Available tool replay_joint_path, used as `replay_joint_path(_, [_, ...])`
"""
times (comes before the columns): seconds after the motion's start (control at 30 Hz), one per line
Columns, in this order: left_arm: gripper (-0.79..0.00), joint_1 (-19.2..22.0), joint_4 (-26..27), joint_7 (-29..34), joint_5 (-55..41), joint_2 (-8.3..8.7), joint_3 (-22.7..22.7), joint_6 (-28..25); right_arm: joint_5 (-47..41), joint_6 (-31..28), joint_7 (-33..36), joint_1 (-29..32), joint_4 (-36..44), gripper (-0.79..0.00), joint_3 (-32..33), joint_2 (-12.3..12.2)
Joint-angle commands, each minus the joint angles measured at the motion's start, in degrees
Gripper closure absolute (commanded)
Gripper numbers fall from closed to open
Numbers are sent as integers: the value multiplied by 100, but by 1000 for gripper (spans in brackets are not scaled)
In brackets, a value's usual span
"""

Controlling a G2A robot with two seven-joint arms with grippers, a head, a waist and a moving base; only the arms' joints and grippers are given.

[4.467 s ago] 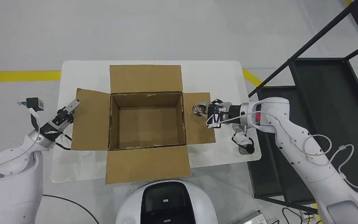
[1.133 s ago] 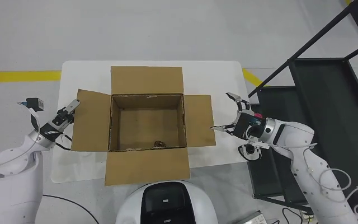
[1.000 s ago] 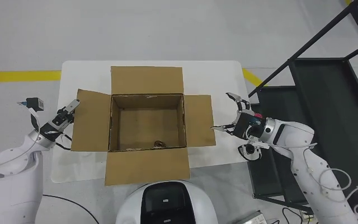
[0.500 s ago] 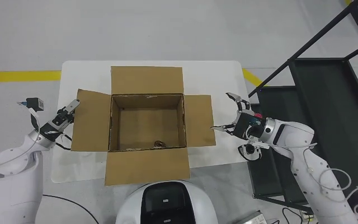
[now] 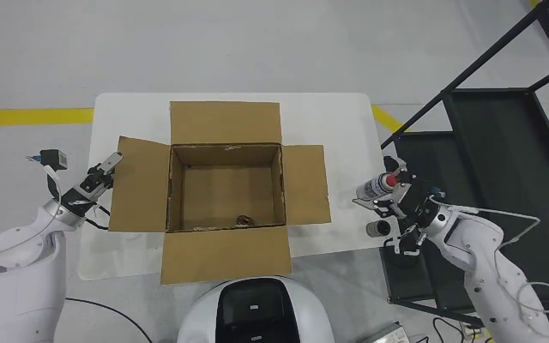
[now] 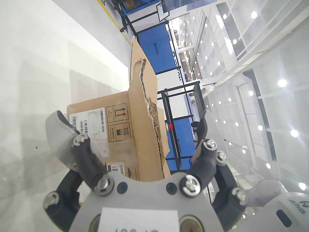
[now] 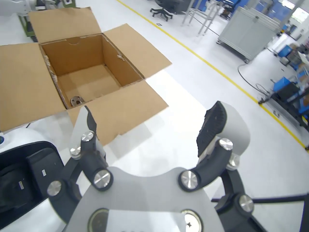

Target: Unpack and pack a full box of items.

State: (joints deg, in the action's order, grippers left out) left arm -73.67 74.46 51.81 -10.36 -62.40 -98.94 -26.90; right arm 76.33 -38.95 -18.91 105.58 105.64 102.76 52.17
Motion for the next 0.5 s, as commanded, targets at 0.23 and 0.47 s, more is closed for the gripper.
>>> replay_joint_path(0.23, [-785, 0, 0, 0, 0, 0, 0, 0, 117, 543, -338, 758, -241, -785, 273, 79])
replay_joint_path(0.47, [-785, 0, 0, 0, 0, 0, 0, 0, 117, 543, -338, 758, -241, -785, 273, 79])
